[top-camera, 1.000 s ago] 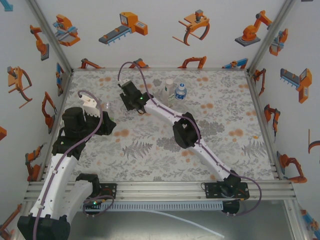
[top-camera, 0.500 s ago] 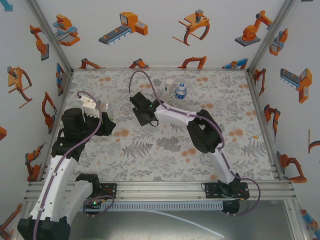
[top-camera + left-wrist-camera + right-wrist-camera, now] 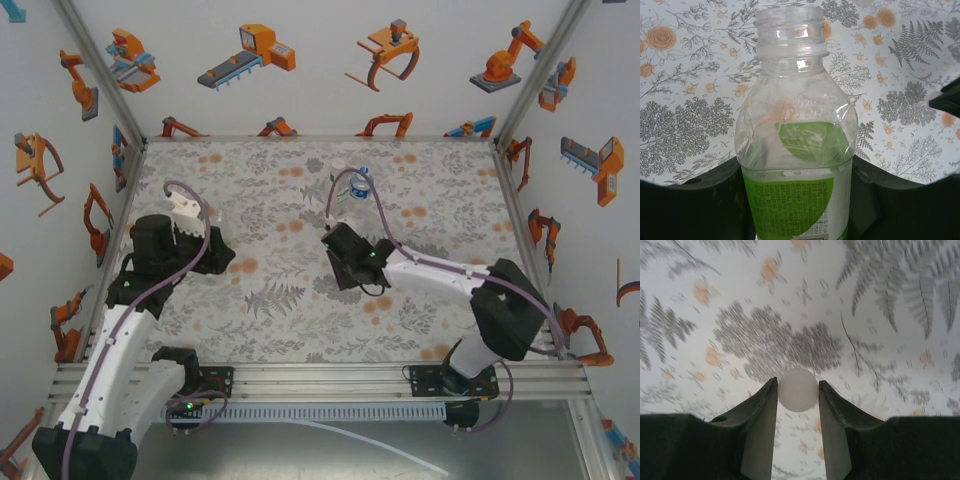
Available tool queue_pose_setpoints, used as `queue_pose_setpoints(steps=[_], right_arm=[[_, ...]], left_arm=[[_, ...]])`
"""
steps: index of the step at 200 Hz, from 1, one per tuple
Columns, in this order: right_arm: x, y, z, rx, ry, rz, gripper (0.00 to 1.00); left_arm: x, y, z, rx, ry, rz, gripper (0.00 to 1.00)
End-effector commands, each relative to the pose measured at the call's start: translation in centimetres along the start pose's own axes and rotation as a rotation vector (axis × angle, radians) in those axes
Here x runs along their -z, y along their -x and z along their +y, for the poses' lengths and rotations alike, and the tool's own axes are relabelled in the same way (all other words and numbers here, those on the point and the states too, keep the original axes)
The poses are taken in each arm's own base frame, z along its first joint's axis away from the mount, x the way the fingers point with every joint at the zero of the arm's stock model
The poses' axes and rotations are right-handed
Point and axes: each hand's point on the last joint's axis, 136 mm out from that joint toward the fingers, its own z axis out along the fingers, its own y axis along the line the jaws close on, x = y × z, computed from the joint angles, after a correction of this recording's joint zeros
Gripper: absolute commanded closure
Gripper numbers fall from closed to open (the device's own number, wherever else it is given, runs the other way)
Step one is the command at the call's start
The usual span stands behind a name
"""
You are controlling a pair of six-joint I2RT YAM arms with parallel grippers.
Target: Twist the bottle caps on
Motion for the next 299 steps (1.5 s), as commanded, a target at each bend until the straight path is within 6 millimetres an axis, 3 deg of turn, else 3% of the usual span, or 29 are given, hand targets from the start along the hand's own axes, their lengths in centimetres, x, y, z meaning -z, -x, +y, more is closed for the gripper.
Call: queue_pose_setpoints(steps=[1,41,69,117,151,218,299], right_arm=[[1.2,-0.9,-1.4,-0.078,-0.029,-0.046,0.65],[0.7,-4.2,-2.4,-0.139,-0.014,-0.024,0.64],[0.6,-5.5,-3.1,-0.151,-0.027,-0.011,0.61],[1.8,-5.6,-3.3,-0.145,-0.035,0.015,0.51],[2.5,-5.7,-3.1,-0.158,-0.047,0.073,0.5],[2.6,-5.8,-2.8,-0.2,-0.062,0.137,0.48],[0.9,-6.3,-3.2,-0.242,-0.055,0.174,0.54]], left_arm=[[0.1,0.2,-0.2,-0.039,0.004,0.002,0.92],[-0.1,0.0,-0.6,-0.064,-0.005,0.011,0.92],[-0.1,-0.1,-1.6,-0.093,-0.034,0.009,0.91],[0.0,0.1,-3.9,-0.138,-0.143,-0.018,0.91],[0.4,0.2,-5.1,-0.157,-0.2,-0.045,0.92],[0.5,0.1,-5.5,-0.173,-0.206,-0.046,0.91],[0.3,0.0,-5.7,-0.176,-0.215,-0.038,0.91]])
